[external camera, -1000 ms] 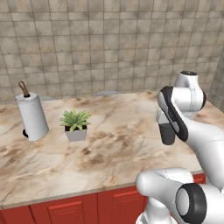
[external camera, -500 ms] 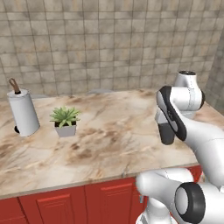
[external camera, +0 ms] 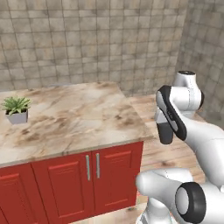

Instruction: Pick the jug and glass cup and place them in the sink. Then turn on the water.

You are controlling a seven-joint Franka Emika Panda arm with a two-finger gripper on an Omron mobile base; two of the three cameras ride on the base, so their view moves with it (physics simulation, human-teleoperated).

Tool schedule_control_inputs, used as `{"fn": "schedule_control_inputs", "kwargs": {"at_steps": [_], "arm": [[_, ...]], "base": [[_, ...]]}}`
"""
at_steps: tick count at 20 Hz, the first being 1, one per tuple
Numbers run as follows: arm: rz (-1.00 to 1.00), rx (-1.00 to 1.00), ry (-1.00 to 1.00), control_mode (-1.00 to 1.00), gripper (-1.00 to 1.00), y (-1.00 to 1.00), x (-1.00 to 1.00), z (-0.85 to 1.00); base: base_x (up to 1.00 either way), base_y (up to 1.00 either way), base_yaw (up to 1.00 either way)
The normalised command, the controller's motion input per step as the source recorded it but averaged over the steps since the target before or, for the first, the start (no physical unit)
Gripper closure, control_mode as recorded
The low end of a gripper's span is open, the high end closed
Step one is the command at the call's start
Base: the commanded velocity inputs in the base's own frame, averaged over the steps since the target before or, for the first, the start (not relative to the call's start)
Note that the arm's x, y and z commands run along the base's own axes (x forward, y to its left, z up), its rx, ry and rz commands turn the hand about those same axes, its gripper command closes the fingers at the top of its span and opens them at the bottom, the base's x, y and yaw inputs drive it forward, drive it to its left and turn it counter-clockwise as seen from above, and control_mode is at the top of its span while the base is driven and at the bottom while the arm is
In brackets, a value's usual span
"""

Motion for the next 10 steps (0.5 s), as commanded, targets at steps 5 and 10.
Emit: {"fn": "schedule_control_inputs", "kwargs": {"at_steps": [5,10], "arm": [[0.0,0.0,0.0,1.0,1.0,0.0,0.0,0.0],[0.0,0.0,0.0,1.0,1.0,0.0,0.0,0.0]], "base": [[-0.35,-0.44,-0.52],[-0.28,-0.57,-0.61]]}}
